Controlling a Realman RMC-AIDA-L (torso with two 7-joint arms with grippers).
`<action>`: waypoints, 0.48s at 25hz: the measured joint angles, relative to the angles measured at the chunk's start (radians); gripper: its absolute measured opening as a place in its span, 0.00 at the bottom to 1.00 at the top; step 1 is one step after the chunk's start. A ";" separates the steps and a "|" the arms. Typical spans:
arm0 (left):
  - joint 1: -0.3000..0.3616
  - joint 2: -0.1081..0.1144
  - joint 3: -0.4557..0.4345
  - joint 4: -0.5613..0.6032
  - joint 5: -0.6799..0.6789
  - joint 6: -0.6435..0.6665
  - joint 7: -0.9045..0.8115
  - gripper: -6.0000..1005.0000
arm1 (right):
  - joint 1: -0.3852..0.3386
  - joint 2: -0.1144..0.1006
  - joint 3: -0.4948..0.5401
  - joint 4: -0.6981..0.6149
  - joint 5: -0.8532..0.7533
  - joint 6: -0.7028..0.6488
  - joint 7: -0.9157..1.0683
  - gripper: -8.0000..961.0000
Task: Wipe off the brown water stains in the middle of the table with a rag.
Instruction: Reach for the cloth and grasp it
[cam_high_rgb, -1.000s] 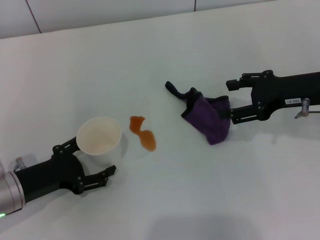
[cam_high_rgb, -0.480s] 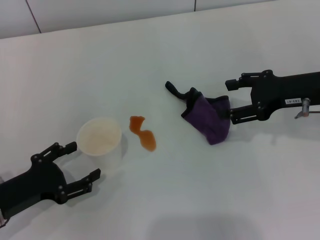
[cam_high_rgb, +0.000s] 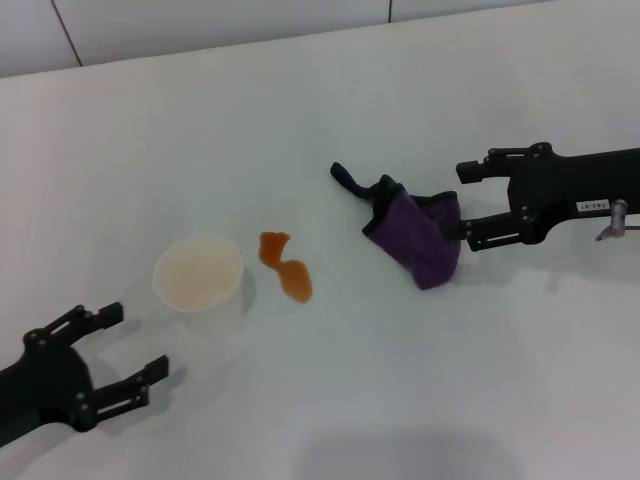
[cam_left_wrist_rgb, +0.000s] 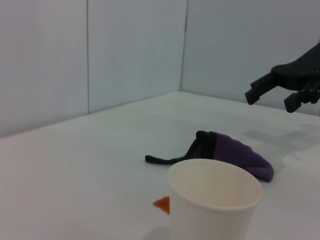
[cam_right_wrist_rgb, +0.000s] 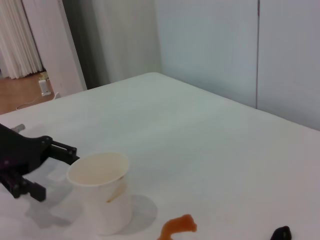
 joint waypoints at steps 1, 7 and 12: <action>0.000 0.005 -0.009 0.005 0.018 0.010 -0.019 0.88 | 0.000 0.000 0.001 0.000 0.000 0.000 0.000 0.87; -0.004 0.013 -0.167 0.078 0.177 0.104 -0.117 0.88 | -0.002 -0.001 0.013 0.000 0.000 0.004 -0.012 0.87; -0.013 0.022 -0.253 0.177 0.276 0.195 -0.227 0.88 | -0.002 -0.001 0.032 -0.002 0.012 -0.014 -0.006 0.87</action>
